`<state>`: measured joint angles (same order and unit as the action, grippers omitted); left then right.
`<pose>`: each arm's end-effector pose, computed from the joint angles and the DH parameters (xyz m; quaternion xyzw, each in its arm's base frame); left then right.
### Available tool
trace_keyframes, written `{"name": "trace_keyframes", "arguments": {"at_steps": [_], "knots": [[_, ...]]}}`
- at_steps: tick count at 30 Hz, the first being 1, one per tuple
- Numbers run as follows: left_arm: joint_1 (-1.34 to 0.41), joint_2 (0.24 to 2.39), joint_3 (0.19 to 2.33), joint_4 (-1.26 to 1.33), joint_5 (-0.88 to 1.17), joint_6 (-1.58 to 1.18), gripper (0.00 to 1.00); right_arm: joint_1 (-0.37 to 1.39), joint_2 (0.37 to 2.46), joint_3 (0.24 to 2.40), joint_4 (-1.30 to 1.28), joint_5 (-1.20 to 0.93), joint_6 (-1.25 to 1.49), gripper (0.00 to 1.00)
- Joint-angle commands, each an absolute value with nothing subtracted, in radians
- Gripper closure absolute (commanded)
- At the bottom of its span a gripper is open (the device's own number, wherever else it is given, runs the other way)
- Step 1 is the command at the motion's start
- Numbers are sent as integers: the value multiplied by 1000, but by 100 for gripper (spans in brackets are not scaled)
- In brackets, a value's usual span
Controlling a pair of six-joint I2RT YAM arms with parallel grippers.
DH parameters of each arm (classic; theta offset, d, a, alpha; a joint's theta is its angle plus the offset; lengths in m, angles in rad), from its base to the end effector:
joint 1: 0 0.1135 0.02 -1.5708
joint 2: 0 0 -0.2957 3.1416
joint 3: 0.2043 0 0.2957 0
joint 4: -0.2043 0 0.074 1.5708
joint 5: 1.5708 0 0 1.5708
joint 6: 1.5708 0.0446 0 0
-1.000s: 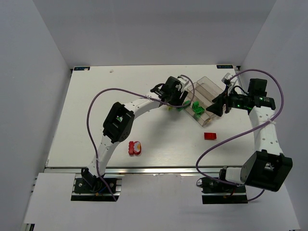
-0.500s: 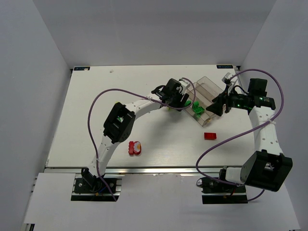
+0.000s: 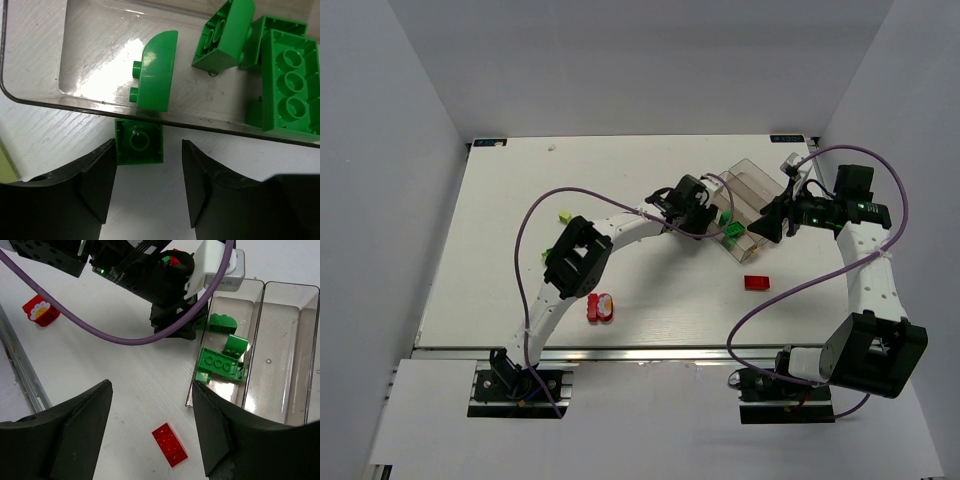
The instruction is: Sort the legos into containers by color
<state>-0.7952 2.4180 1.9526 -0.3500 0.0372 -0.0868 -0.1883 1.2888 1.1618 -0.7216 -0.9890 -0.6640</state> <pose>0.4249 -0.4357 0.1466 0.3288 0.8693 -0.1730 0.3261 0.2994 -0.0191 0.3464 -0.3570 0.7608 0.2757 0.4667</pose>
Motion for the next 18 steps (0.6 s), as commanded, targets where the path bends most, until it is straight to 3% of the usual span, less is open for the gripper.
{"name": "trace_keyframes", "arguments": {"at_steps": [1,5,8,9,12,18], "knots": [[-801,2424,1994,-357,14,-95,37,-187,1272,1154,-698,-997,-661,30],[-799,2419,2000,-365,-37,-89,44,-187,1266,1146,-698,-1002,-663,30],[-799,2399,1996,-376,-43,-83,63,-187,1261,1144,-698,-1005,-663,30],[-801,2389,1981,-377,-40,-81,74,-187,1258,1143,-698,-1003,-663,30],[-801,2304,1903,-370,-31,-80,90,-187,1249,1143,-701,-996,-669,30],[-799,2045,1707,-272,87,-95,95,-187,1230,1128,-701,-997,-667,33]]}}
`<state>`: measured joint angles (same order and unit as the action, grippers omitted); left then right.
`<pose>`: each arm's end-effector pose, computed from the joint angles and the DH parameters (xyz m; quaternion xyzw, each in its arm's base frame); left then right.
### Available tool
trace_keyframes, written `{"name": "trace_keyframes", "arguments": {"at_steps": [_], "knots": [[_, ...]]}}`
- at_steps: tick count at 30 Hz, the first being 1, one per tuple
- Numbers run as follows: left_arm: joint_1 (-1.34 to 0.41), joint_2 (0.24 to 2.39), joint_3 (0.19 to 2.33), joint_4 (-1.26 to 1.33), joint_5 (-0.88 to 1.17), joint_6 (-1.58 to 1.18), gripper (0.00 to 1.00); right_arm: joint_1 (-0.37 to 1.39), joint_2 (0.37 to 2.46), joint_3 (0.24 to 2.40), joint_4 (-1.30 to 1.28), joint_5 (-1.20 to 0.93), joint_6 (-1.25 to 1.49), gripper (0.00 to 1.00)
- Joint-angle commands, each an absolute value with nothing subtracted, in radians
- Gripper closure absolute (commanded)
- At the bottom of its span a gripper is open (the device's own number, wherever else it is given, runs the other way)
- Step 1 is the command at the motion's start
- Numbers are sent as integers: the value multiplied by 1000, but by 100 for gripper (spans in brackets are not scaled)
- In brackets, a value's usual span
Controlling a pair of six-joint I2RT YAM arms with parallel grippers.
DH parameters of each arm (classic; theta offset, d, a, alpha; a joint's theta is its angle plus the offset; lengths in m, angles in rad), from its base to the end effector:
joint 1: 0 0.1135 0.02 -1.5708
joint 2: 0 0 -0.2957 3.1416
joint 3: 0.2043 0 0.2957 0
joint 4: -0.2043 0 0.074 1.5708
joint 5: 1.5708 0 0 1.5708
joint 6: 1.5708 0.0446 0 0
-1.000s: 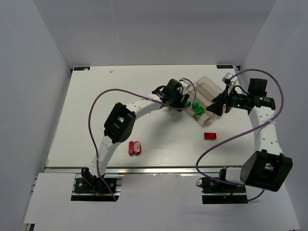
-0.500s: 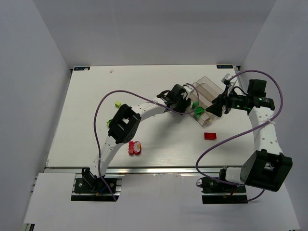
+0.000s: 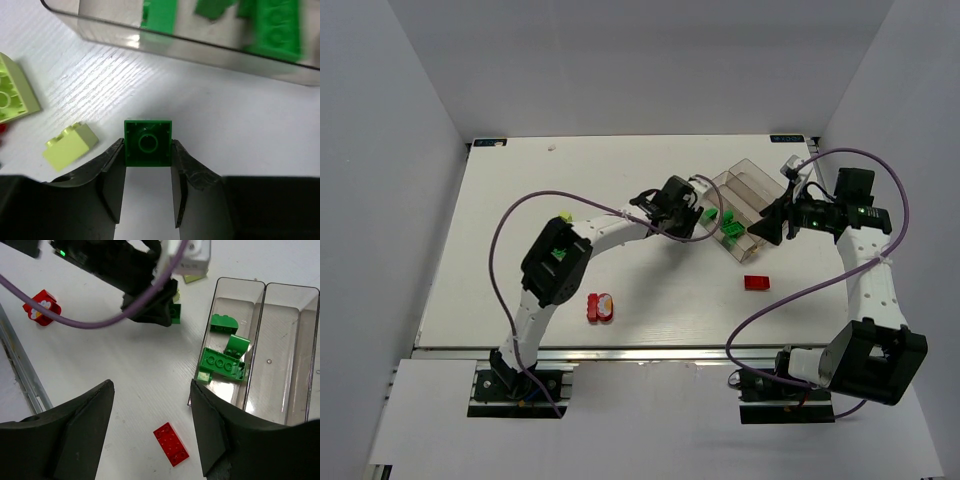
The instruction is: Sort the legos into containers by color
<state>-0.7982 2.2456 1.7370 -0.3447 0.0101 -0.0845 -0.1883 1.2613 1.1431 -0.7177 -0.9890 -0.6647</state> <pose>0.3939 -0.4048 0.1664 0.3287 0.8767 -0.1543 0.3154 0.2924 -0.0178 0.3475 -0.3595 0.7580 0.2724 0.4711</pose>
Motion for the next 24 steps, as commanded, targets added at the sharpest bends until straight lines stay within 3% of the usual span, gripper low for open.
{"name": "trace_keyframes", "arguments": {"at_steps": [1,7,15,20,24], "knots": [[-801,2033,1703,-265,106,-101,95,-187,1229,1124,-696,-997,-663,33],[-801,2111,1836,-252,186,-156,92,-187,1218,1111,-655,-989,-606,34],[-801,2331,2106,-239,164,-230,79,-187,1189,1097,-643,-960,-592,33],[-801,2394,2163,-235,138,-241,69,-189,1169,1077,-635,-956,-586,32],[-799,2399,2163,-262,123,-227,67,-189,1164,1065,-629,-954,-580,32]]}}
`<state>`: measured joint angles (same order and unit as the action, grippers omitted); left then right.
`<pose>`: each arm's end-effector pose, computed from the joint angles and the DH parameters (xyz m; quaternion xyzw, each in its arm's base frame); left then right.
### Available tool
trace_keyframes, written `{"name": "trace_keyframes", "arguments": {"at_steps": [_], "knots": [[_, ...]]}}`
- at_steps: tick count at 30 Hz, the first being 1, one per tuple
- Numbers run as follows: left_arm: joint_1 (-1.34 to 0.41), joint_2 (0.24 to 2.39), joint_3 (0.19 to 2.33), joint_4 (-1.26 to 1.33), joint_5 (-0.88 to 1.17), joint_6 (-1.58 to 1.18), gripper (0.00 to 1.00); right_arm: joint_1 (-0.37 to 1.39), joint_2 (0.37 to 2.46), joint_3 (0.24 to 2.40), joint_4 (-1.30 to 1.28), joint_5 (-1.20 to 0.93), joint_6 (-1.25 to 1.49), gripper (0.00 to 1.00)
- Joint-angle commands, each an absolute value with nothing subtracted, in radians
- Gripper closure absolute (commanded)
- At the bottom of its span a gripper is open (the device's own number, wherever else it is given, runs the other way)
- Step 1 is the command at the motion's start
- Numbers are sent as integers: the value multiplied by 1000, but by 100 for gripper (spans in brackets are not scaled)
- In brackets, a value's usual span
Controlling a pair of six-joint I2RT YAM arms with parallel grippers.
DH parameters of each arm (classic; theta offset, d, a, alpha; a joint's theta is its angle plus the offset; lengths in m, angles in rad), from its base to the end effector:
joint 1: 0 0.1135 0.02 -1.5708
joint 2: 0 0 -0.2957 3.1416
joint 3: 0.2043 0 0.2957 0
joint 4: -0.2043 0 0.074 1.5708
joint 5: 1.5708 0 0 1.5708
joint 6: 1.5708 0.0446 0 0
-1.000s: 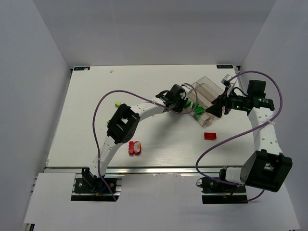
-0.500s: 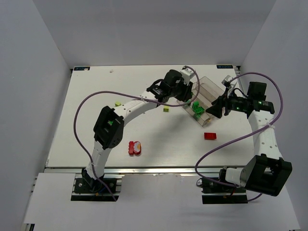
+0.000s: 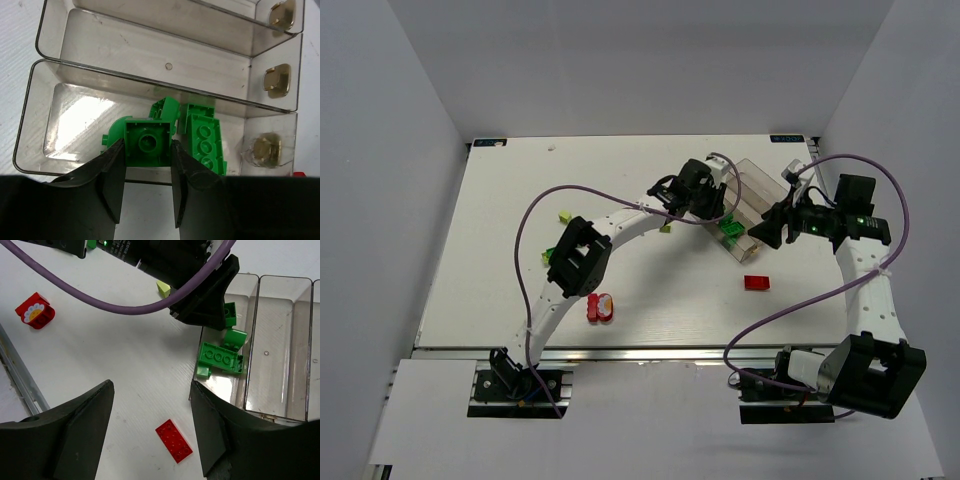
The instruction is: Sort the legos into containers by color
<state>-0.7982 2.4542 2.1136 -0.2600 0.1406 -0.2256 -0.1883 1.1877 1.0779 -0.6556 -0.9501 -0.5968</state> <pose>0.4415 -0.4619 0.1942 0.2806 0.8373 -0.2820 0.3751 0.2778 -0.0160 0.3464 -0.3415 0.7648 0.2555 0.4830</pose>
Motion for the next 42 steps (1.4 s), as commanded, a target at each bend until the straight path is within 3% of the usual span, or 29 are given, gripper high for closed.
{"name": "trace_keyframes", "arguments": {"at_steps": [1,8,14,18,22,25,27,28,29,30,32,33,36,42], "knots": [[-799,2398,2149,-265,123,-224,64,-189,1164,1063,-624,-954,-578,32],[-801,2367,2117,-255,117,-210,32,-190,1173,1057,-621,-965,-574,31],[-799,2309,2140,-268,81,-186,25,-190,1174,1051,-641,-962,-604,30],[-778,2232,2119,-320,26,-215,29,-189,1170,1048,-640,-965,-606,30],[-721,2087,1981,-416,-54,-337,64,-186,1169,1045,-632,-960,-604,32],[-670,1927,1780,-494,-93,-402,69,-154,1175,1043,-629,-937,-588,36],[-643,1787,1662,-526,-141,-417,57,-109,1175,1043,-632,-911,-592,37],[-635,1738,1549,-537,-161,-420,49,-91,1175,1043,-641,-905,-615,37],[-618,1694,1499,-561,-184,-422,34,-56,1175,1046,-650,-896,-635,36],[-608,1612,1452,-574,-183,-405,28,-39,1178,1051,-666,-891,-659,34],[-569,1540,1333,-619,-178,-376,13,-2,1195,1068,-737,-905,-765,18],[-557,1511,1301,-639,-172,-326,12,33,1204,1090,-771,-917,-811,11],[-531,1447,1235,-754,-210,-197,8,93,1238,1133,-897,-972,-998,11],[-517,1394,1112,-822,-239,100,7,236,1321,1183,-897,-945,-1029,10]]}}
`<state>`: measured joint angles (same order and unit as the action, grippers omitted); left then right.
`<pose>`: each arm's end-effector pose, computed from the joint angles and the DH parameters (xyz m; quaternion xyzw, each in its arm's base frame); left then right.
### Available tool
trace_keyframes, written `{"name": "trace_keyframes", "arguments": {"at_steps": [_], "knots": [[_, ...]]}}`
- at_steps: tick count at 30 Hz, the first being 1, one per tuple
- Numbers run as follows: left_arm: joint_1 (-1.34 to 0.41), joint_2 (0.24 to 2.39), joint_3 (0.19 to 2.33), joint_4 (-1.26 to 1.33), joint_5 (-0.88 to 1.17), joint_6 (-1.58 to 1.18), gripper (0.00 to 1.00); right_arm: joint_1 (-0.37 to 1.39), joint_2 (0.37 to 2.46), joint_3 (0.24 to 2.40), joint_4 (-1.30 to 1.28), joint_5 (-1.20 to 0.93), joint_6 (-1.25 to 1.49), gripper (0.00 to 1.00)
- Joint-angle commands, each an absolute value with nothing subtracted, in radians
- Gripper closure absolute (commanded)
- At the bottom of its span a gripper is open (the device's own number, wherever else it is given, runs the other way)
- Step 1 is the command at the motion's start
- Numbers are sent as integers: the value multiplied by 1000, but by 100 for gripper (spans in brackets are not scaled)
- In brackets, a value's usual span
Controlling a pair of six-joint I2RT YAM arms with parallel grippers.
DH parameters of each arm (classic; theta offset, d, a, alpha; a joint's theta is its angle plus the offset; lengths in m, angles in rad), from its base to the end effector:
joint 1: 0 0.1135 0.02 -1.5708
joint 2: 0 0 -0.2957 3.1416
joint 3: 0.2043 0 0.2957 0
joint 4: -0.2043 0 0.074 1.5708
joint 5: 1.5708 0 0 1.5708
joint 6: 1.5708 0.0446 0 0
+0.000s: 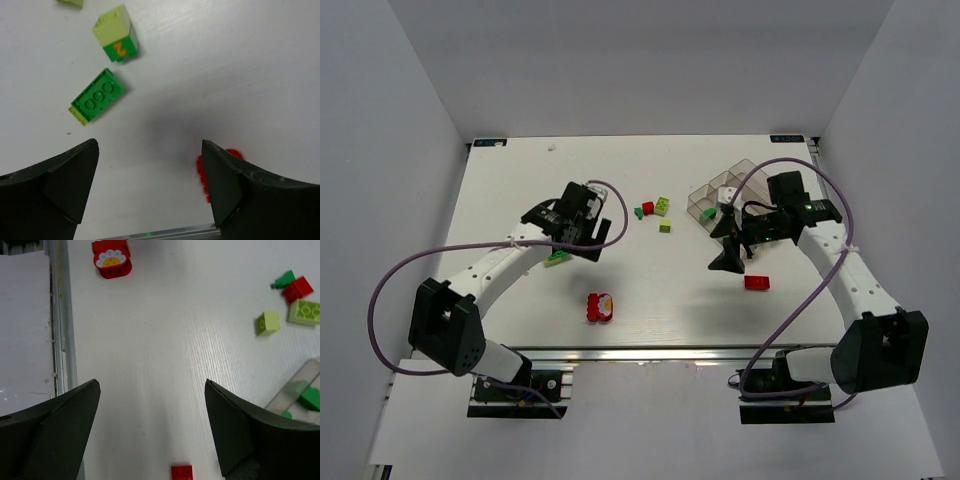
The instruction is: Sort the legos into containers by color
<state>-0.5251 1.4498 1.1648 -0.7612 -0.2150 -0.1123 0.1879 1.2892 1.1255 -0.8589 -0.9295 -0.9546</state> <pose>0.2972 -0.1612 0.2814 0.1696 0.9455 0.0176 0.2773 0.2740 0.0885 0.3236 -0.5673 0.6583 0.3096 0.3858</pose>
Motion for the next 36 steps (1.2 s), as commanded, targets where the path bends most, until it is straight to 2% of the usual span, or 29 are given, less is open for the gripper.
{"name": "trace_keyframes", "arguments": {"at_steps": [1,5,11,19,36], "knots": [[-515,1387,1092,-806,-226,139,7,247,1331,1201,-896,-945,-1025,11],[-476,1410,1029,-700,-204,312,8,276,1397,1256,-907,-945,-1014,11],[-408,1538,1104,-654,-160,423,9,287,1425,1284,-933,-951,-1012,11],[-370,1701,1186,-654,-84,468,15,291,1401,1247,-919,-943,-1005,11],[-336,1750,1141,-603,-55,506,24,293,1379,1224,-900,-916,-983,11]]}}
